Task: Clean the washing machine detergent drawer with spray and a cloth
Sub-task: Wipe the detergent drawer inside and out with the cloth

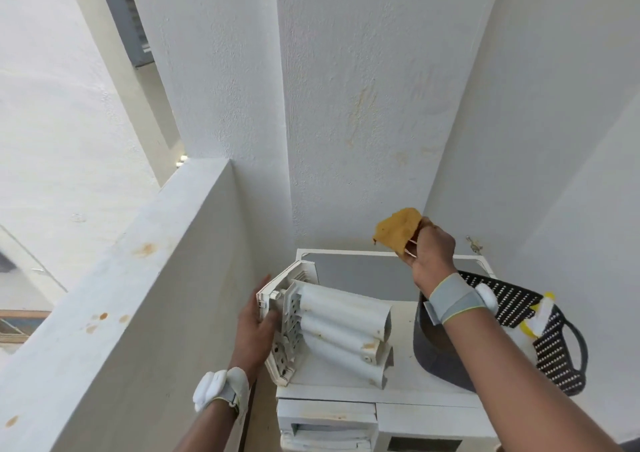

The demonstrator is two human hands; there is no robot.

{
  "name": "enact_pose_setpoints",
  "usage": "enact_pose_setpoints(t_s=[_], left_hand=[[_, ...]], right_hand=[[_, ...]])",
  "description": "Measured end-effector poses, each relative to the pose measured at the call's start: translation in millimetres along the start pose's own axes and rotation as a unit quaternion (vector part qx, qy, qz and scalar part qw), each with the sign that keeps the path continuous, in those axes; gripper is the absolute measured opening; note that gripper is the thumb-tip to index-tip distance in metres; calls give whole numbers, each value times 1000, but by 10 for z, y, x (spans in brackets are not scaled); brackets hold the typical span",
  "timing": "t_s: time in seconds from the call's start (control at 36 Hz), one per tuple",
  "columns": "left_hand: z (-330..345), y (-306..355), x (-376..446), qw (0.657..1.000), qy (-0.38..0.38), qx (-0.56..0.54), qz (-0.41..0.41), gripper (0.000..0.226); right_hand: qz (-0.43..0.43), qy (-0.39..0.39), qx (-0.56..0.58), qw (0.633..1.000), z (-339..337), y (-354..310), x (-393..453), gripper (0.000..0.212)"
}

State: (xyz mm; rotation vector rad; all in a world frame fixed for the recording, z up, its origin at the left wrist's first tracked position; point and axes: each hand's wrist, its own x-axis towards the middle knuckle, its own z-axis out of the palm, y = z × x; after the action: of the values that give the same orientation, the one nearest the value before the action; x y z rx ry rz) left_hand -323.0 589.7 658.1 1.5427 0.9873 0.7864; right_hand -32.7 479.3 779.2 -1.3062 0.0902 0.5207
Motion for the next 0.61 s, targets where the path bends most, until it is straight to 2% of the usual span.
enact_pose_setpoints(t_s=[0.08,0.19,0.31,0.33,0.44,0.53,0.61], left_hand=[[49,106,105,999,26,-21,-33,61],[120,310,189,998,44,17,-51,33],[206,343,280,990,78,79,-83,13],[227,331,285,989,80,90,-88,13],[306,429,296,984,88,107,-112,14],[343,469,333,983,67,119,-125,24],[370,458,343,982,66,127,-119,25]], right_hand=[[-3,-31,27,999,-36,-89,-146,23],[16,-136,50,989,-138,-102,-444,12],[92,-222,106,965,-201,63,-623,6],[119,-230,128,957,-202,150,-644,3],[201,-229,175,936,-171,513,-678,19],[232,-214,184,931,-183,678,-667,15],[248,-188,199,929,-193,741,-644,26]])
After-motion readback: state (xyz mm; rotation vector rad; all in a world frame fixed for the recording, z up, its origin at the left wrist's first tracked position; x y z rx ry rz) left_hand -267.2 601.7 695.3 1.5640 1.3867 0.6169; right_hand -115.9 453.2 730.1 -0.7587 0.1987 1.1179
